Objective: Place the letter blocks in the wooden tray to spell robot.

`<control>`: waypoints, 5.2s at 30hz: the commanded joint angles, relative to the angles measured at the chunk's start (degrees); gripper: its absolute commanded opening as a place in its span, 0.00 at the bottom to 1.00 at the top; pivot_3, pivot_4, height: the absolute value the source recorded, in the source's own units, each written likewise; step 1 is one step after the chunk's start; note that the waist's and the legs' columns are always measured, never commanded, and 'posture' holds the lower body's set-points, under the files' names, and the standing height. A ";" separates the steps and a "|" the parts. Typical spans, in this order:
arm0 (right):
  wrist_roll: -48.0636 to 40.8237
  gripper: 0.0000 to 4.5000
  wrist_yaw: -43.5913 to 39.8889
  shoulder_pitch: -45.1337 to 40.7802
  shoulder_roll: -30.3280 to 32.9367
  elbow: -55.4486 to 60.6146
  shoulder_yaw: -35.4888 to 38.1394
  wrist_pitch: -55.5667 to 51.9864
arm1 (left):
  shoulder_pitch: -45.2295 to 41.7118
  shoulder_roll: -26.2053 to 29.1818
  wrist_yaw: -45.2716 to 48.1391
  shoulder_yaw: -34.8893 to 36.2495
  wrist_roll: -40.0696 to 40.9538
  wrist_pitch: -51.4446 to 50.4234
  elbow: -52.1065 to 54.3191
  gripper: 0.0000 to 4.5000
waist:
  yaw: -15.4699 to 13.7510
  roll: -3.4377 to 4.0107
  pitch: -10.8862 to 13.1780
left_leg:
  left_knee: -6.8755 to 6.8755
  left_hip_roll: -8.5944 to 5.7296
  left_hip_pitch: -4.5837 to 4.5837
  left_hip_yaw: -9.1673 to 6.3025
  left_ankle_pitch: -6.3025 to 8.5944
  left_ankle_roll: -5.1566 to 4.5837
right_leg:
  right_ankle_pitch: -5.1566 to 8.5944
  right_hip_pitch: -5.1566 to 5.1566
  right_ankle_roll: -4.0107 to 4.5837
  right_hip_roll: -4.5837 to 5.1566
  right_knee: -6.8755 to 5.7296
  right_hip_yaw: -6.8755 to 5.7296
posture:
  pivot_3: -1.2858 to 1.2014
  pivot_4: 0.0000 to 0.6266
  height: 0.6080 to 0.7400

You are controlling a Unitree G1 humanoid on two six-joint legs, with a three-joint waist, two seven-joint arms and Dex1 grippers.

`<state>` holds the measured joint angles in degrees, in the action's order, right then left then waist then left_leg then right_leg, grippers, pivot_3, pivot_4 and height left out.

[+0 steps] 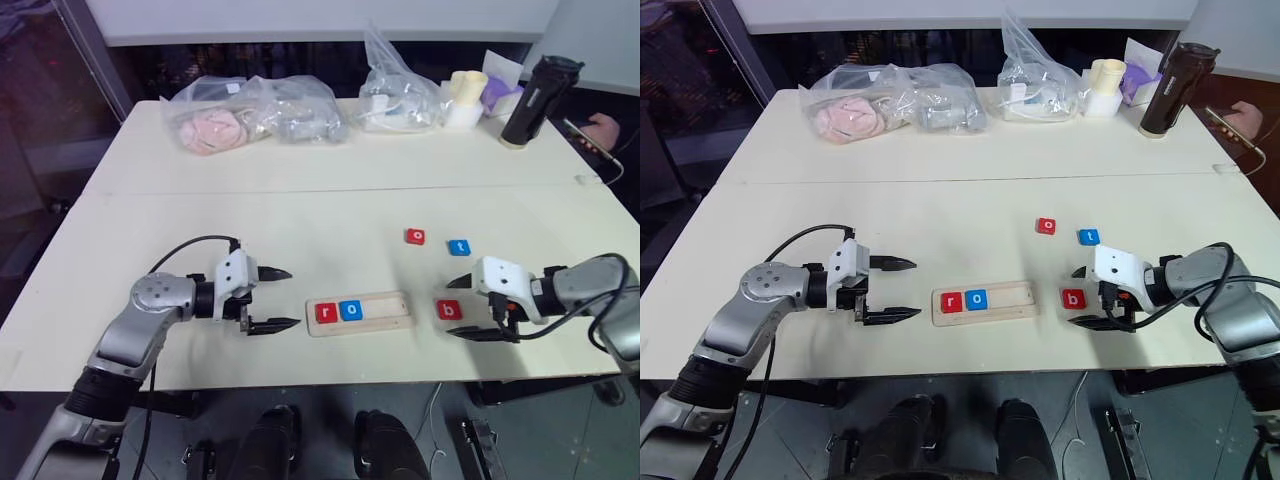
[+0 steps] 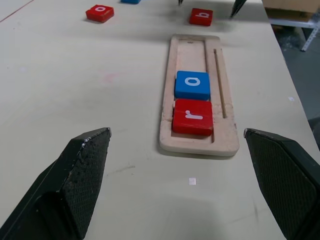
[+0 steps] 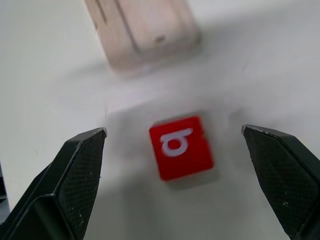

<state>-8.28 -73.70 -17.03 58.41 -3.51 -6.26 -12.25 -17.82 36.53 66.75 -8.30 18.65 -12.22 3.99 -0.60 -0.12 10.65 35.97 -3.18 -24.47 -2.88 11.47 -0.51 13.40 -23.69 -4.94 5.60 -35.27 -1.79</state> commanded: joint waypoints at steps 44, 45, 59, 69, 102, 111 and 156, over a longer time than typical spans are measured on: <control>1.14 0.25 0.75 -9.23 -9.91 14.36 -8.60 -8.13 | 2.21 1.07 -0.26 0.77 0.96 -0.80 4.78 1.00 | -0.08 0.00 0.00 | 0.09 -0.01 -0.01 -0.04 0.08 0.13 | -0.03 0.01 -0.01 0.03 -0.02 0.00 | 0.52 0.24 0.98; 1.40 0.25 1.01 -9.69 -10.49 13.92 -9.05 -8.17 | 2.31 1.08 -0.32 0.76 0.93 -0.82 4.93 1.00 | -0.10 0.00 0.00 | 0.06 -0.01 -0.01 -0.04 0.08 0.12 | -0.03 0.00 -0.01 0.02 -0.03 0.00 | 0.52 0.24 0.98; 3.83 0.25 1.30 -11.65 -13.76 9.24 -11.99 -5.48 | 5.02 2.17 -1.32 1.65 1.48 -1.50 7.46 1.00 | -0.12 0.00 0.00 | 0.06 0.00 0.00 -0.05 0.01 0.01 | -0.03 0.00 -0.01 0.00 -0.05 0.00 | 0.52 0.24 0.98; 4.60 0.25 1.29 -12.77 -15.13 7.60 -12.77 -4.95 | 5.18 2.07 -1.87 1.68 1.75 -2.05 7.96 1.00 | -0.11 0.00 0.00 | 0.06 -0.01 0.00 -0.05 0.01 0.01 | -0.03 -0.01 -0.01 -0.02 -0.06 -0.01 | 0.52 0.24 0.98; 5.27 0.99 0.18 -13.99 -15.72 8.14 -13.05 -5.69 | 4.67 1.52 -2.82 1.41 1.72 -1.97 7.59 1.00 | -0.12 0.00 0.00 | 0.06 -0.01 -0.01 -0.04 0.01 0.01 | -0.03 -0.01 -0.01 -0.02 -0.06 -0.01 | 0.52 0.24 0.98; 3.35 0.99 4.44 -17.37 -17.21 6.69 -8.37 -8.08 | 4.58 1.50 -2.66 1.22 1.67 -1.85 7.33 1.00 | -0.12 0.00 0.00 | 0.06 -0.01 -0.01 -0.04 0.01 0.02 | -0.03 -0.02 -0.01 -0.01 -0.06 -0.01 | 0.52 0.24 0.98; -2.20 0.99 8.96 1.05 -7.80 29.25 1.78 -18.57 | 3.98 0.07 -2.88 0.55 1.15 -1.42 6.84 1.00 | -0.09 0.00 0.00 | 0.05 -0.03 -0.03 -0.05 0.01 -0.01 | -0.03 -0.02 -0.02 0.02 -0.06 0.01 | 0.52 0.24 0.98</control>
<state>-8.69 -64.68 -16.08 49.98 22.21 -6.73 -29.98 -13.65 36.62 63.78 -8.24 19.39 -14.37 9.70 -0.69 -0.13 10.66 36.03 -3.19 -24.49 -2.93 11.48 -0.51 13.37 -23.71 -4.95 5.61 -35.34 -1.79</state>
